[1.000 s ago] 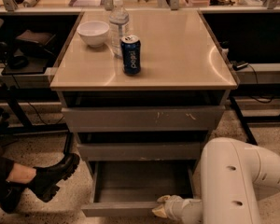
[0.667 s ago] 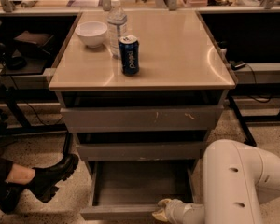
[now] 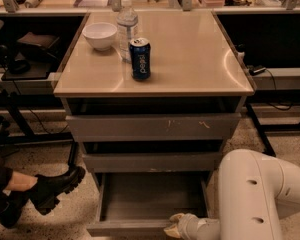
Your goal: Open bottom drawer
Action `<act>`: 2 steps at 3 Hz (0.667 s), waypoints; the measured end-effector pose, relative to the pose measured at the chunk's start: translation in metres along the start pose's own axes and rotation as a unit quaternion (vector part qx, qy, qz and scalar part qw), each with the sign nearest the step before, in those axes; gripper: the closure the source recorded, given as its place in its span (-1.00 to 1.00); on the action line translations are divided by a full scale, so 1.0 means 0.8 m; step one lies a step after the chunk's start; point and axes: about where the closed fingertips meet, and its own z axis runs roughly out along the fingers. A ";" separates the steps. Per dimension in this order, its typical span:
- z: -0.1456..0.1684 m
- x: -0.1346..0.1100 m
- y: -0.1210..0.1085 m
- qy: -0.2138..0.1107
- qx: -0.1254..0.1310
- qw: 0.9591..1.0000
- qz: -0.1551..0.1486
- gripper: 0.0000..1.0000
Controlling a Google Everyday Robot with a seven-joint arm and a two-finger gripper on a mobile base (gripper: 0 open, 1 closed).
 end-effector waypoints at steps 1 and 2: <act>0.000 0.000 0.000 0.000 0.000 1.000 0.000 0.15; 0.000 0.000 0.000 0.000 0.000 1.000 0.000 -0.31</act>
Offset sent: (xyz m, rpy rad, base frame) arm 0.0000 0.0000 0.0000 0.0000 0.0000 0.0000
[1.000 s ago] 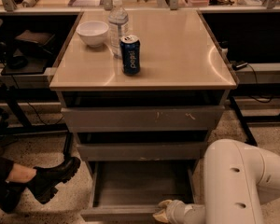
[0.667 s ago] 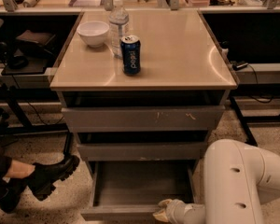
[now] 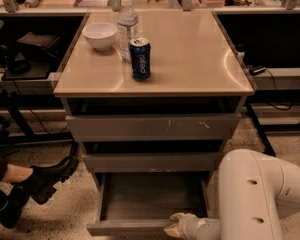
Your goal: Open bottom drawer
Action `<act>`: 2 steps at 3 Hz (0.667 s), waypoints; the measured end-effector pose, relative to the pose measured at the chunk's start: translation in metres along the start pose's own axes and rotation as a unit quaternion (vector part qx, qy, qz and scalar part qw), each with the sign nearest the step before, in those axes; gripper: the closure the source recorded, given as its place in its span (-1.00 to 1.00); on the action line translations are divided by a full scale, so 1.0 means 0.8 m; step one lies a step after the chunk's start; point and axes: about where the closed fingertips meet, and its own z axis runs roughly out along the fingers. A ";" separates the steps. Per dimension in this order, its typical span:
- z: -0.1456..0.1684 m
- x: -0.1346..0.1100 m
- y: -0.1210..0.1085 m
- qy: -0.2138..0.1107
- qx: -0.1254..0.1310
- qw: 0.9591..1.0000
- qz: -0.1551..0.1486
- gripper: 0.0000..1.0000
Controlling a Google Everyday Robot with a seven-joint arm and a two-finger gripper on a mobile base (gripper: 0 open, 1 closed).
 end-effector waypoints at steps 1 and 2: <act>0.000 0.000 0.000 0.000 0.000 1.000 0.000 -0.78; 0.000 0.000 0.000 0.000 0.000 1.000 0.000 -1.00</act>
Offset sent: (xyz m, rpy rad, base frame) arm 0.0000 0.0000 0.0000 0.0000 0.0000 0.0000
